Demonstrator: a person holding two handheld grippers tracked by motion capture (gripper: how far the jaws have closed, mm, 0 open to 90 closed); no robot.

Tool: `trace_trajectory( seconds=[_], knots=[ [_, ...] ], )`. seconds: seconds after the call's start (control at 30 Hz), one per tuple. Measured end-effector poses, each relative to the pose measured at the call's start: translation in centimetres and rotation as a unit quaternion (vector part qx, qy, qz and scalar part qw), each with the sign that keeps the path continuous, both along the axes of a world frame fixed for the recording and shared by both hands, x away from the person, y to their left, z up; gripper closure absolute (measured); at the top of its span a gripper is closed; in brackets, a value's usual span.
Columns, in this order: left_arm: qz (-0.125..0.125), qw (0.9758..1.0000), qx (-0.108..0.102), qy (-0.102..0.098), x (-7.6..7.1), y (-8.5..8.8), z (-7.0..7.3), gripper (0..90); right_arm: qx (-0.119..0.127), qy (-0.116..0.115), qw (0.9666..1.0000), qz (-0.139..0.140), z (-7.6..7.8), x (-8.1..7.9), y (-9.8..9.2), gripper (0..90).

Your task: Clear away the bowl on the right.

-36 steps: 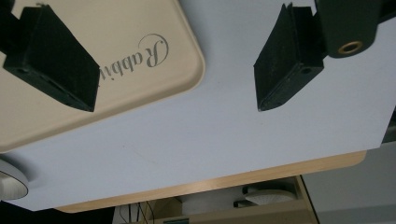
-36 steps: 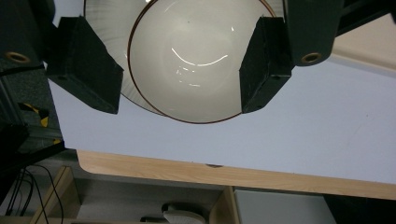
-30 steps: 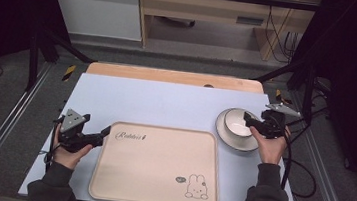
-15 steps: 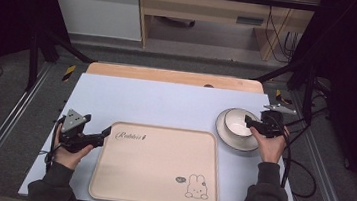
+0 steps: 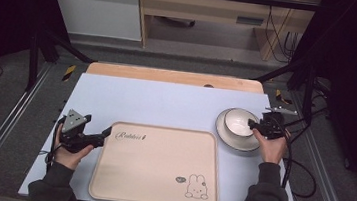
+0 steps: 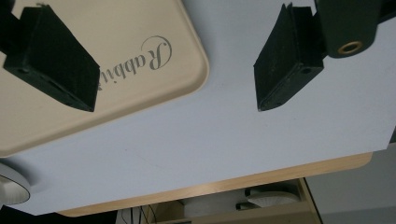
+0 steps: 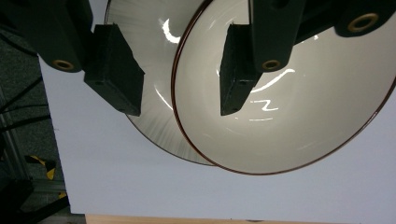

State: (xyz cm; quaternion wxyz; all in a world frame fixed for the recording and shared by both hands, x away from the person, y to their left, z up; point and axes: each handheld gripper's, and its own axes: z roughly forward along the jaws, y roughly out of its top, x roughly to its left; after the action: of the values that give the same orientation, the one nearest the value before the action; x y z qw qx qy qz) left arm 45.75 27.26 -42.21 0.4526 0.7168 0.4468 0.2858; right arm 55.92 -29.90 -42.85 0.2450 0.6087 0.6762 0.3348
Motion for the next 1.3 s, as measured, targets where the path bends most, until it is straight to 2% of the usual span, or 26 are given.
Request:
trace_trajectory(
  seconds=[0.2, 0.33, 0.63, 0.77, 0.8, 1.03, 1.1, 1.2, 1.3],
  knots=[
    [0.001, 1.0000, 0.001, 0.002, 0.0, 0.0, 0.0, 14.1, -0.006, 0.021, 0.9998, -0.001, -0.5, 0.2, 0.0, 58.1],
    [0.000, 1.0000, 0.001, 0.004, 0.1, -0.1, -0.1, 14.2, 0.005, 0.035, 0.9994, -0.005, -0.7, 0.3, -0.1, 62.3],
    [-0.001, 1.0000, 0.002, 0.004, 0.1, -0.1, -0.1, 14.1, 0.012, 0.053, 0.9985, -0.005, -1.1, 0.6, -0.1, 68.0],
    [-0.001, 1.0000, 0.003, 0.004, 0.1, -0.1, -0.1, 14.1, 0.010, 0.056, 0.9983, -0.003, -1.2, 0.7, -0.2, 69.7],
    [-0.002, 1.0000, 0.005, 0.005, 0.1, -0.2, -0.2, 14.1, 0.021, 0.058, 0.9980, -0.011, -1.2, 0.7, -0.1, 71.2],
    [-0.003, 1.0000, 0.004, 0.006, 0.1, -0.2, -0.1, 14.2, 0.024, 0.064, 0.9977, -0.009, -1.4, 0.9, 0.0, 77.0],
    [-0.003, 1.0000, 0.004, 0.006, 0.1, -0.2, -0.2, 14.2, 0.032, 0.068, 0.9971, -0.014, -1.4, 0.9, 0.1, 77.4],
    [-0.006, 0.9999, 0.009, 0.007, 0.1, -0.3, -0.2, 14.1, 0.027, 0.069, 0.9972, -0.014, -1.4, 1.0, 0.1, 78.0],
    [-0.005, 0.9999, 0.007, 0.007, 0.1, -0.3, -0.2, 14.1, 0.034, 0.071, 0.9967, -0.020, -1.4, 1.0, 0.2, 78.5]
  ],
)
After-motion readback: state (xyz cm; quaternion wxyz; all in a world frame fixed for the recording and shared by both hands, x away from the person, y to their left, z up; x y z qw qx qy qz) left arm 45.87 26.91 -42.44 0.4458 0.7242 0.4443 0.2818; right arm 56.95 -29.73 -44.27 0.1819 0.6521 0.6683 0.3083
